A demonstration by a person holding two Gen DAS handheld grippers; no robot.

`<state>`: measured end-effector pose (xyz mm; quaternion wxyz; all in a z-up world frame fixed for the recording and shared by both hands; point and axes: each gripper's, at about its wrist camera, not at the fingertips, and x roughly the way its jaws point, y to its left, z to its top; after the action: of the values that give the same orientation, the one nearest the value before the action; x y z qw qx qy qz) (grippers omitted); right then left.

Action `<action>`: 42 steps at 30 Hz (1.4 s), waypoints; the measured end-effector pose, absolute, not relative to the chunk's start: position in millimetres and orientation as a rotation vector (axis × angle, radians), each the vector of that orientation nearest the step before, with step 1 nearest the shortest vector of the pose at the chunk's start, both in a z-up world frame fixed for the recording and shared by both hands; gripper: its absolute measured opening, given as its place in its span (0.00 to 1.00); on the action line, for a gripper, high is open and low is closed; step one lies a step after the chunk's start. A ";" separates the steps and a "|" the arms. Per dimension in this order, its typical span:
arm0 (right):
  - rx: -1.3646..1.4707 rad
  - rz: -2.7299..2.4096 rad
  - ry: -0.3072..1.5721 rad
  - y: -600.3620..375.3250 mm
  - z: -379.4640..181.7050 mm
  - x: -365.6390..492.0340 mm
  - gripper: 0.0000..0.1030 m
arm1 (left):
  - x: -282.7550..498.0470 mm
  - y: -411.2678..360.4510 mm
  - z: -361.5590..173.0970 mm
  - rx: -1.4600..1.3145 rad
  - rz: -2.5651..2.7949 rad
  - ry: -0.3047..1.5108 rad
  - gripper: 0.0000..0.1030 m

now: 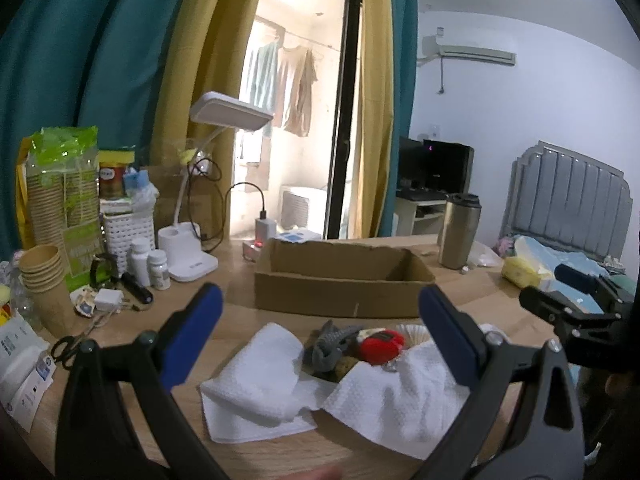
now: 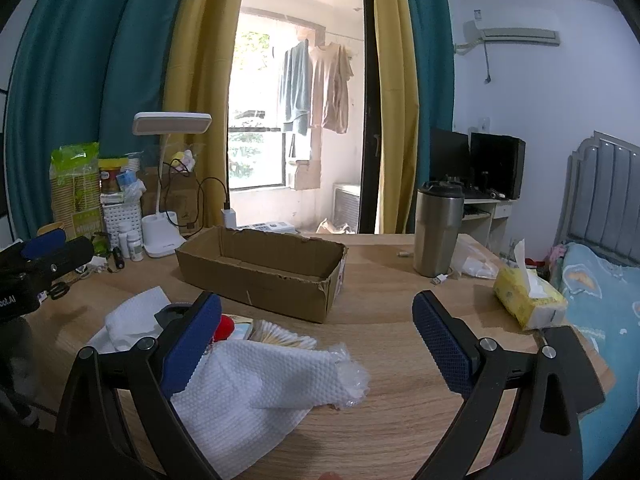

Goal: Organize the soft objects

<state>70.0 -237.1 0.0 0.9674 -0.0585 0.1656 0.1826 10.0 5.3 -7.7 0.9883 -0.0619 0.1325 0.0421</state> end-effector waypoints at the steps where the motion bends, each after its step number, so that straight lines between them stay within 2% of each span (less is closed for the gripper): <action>1: -0.117 0.368 0.334 -237.0 0.1 69.8 0.95 | 10.3 6.2 -8.0 -0.127 0.086 0.267 0.97; 42: -0.121 0.386 0.343 -230.8 -0.1 65.7 0.95 | 14.9 1.7 -16.7 -0.122 0.080 0.305 0.97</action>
<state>65.7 -230.8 -0.1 0.9651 -0.0600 0.1694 0.1907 14.9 1.7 -16.7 0.9858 -0.0608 0.1517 0.0396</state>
